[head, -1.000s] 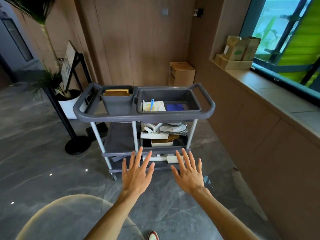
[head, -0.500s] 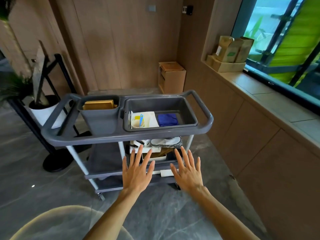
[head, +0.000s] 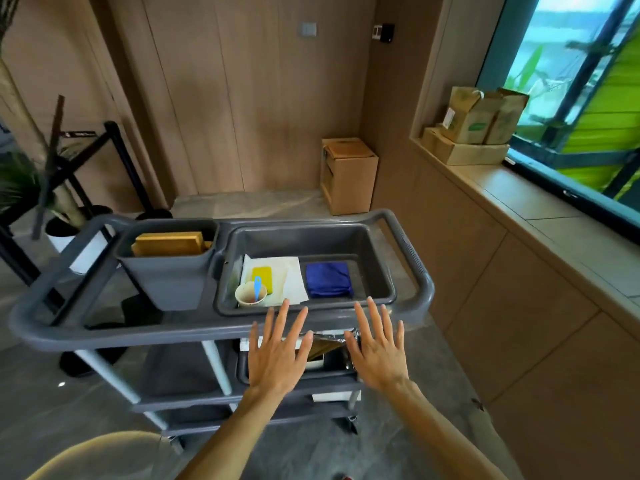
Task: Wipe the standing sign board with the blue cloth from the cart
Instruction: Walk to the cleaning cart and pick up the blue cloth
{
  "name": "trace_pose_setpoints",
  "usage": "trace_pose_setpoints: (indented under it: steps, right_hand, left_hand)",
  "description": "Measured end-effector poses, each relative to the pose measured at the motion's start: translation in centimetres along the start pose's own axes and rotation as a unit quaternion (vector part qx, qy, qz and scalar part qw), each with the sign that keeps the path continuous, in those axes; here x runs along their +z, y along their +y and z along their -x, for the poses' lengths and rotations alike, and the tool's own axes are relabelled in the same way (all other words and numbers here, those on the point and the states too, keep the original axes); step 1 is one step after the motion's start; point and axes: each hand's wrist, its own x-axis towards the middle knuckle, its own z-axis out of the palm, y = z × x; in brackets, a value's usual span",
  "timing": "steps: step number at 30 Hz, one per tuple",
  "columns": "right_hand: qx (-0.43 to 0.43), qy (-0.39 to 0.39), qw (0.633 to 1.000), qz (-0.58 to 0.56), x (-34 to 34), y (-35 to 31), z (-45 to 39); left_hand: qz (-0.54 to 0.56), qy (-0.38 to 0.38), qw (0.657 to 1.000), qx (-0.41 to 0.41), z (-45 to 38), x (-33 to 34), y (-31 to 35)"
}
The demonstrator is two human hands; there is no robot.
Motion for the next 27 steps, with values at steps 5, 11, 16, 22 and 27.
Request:
trace_pose_setpoints:
  steps: [5, 11, 16, 22, 27]
  right_hand:
    - [-0.019, -0.013, 1.000, -0.014, -0.4, 3.7, -6.2]
    - [-0.037, -0.039, 0.998, -0.015, -0.6, 7.2, -11.7]
    - [-0.037, -0.052, 0.997, -0.031, -0.1, 8.4, -15.5]
    - [-0.031, -0.064, 0.997, -0.039, 1.4, 8.7, -20.2]
    - [-0.032, -0.108, 0.992, -0.054, 3.0, 7.6, -24.8]
  left_hand:
    - [-0.023, -0.003, 0.999, -0.029, -5.8, 1.7, 2.6]
    - [-0.013, -0.019, 0.997, -0.071, -10.9, 3.0, 5.6]
    - [-0.017, -0.031, 0.997, -0.072, -14.7, 4.2, 6.6]
    - [-0.011, -0.042, 0.997, -0.063, -19.0, 6.2, 4.9]
    - [-0.001, -0.060, 0.997, -0.053, -23.2, 8.1, 2.5]
